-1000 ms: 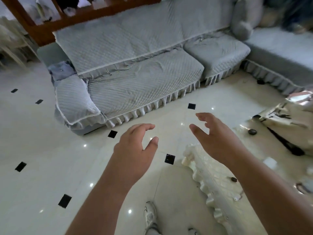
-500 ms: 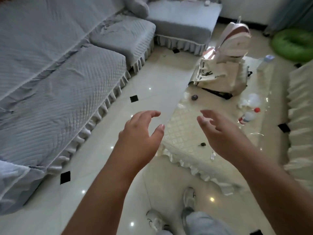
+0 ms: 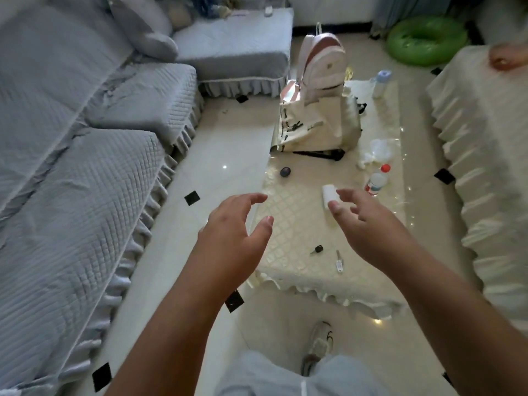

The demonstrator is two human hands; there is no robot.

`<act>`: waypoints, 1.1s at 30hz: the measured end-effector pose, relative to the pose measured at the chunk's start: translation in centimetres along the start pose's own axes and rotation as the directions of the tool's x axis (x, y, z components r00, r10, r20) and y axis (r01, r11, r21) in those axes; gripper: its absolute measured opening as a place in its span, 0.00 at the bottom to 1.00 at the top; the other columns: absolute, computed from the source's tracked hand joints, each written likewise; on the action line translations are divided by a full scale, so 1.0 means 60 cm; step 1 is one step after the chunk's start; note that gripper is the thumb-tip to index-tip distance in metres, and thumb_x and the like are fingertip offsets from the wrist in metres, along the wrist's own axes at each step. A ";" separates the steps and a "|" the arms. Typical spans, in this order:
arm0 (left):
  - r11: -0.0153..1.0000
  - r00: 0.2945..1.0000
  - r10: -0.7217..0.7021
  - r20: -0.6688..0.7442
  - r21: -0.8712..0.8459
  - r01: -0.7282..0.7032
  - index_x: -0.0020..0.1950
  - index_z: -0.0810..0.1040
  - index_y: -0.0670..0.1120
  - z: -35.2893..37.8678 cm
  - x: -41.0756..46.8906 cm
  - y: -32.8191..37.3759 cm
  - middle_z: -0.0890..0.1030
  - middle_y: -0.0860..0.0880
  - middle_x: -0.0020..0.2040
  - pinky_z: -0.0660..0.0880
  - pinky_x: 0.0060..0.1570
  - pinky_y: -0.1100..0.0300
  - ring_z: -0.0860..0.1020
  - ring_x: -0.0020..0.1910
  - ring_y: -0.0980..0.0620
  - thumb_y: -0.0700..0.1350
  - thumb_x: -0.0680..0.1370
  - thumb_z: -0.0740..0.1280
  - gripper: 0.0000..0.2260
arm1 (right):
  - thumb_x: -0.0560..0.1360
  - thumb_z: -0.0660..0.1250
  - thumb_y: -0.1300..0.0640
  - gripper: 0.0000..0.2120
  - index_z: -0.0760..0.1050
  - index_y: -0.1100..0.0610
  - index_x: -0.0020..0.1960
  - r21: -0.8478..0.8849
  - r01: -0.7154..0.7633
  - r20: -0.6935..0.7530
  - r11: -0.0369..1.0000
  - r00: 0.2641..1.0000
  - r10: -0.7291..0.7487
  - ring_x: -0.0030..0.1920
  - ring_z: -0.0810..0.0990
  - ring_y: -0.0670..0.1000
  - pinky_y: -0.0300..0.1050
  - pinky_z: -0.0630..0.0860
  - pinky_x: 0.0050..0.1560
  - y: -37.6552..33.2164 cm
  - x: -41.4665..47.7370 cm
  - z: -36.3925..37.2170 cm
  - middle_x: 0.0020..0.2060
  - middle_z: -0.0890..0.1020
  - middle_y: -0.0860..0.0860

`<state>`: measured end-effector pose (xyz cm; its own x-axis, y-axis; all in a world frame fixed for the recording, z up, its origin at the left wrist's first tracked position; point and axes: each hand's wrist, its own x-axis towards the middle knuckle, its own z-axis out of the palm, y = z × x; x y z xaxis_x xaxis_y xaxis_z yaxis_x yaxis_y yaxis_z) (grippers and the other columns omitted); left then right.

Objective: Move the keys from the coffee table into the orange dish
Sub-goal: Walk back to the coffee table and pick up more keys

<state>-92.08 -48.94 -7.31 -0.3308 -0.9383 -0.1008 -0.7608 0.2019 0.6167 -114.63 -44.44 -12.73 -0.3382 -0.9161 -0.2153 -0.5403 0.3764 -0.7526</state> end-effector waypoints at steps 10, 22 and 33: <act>0.992 0.977 0.101 0.190 0.056 -0.114 0.67 0.69 0.63 0.066 0.125 0.072 0.70 0.64 0.64 0.68 0.66 0.48 0.68 0.59 0.65 0.59 0.78 0.61 0.18 | 0.78 0.57 0.38 0.23 0.67 0.45 0.70 0.050 -0.137 -0.123 0.989 0.982 0.143 0.63 0.74 0.48 0.48 0.70 0.56 0.066 0.045 -0.042 0.69 0.72 0.45; 0.981 0.932 0.173 0.318 0.027 -0.191 0.67 0.69 0.64 0.154 0.255 0.062 0.68 0.65 0.59 0.71 0.58 0.54 0.70 0.44 0.73 0.60 0.77 0.61 0.18 | 0.76 0.57 0.36 0.25 0.66 0.45 0.69 0.086 -0.284 -0.234 0.955 0.926 0.297 0.62 0.74 0.47 0.49 0.72 0.58 0.154 0.112 -0.024 0.68 0.73 0.45; 0.990 0.939 0.128 0.318 0.014 -0.139 0.68 0.70 0.61 0.297 0.355 -0.043 0.69 0.64 0.57 0.68 0.47 0.62 0.73 0.47 0.65 0.58 0.78 0.62 0.18 | 0.76 0.65 0.43 0.22 0.69 0.47 0.67 0.036 -0.337 -0.217 0.941 0.916 0.337 0.62 0.75 0.49 0.43 0.69 0.56 0.293 0.215 0.099 0.65 0.75 0.47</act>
<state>-107.13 -64.46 -24.97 -0.5854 -0.7665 -0.2641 -0.7150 0.3346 0.6138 -123.90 -50.45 -32.46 -0.6588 -0.6827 -0.3162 -0.3664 0.6581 -0.6577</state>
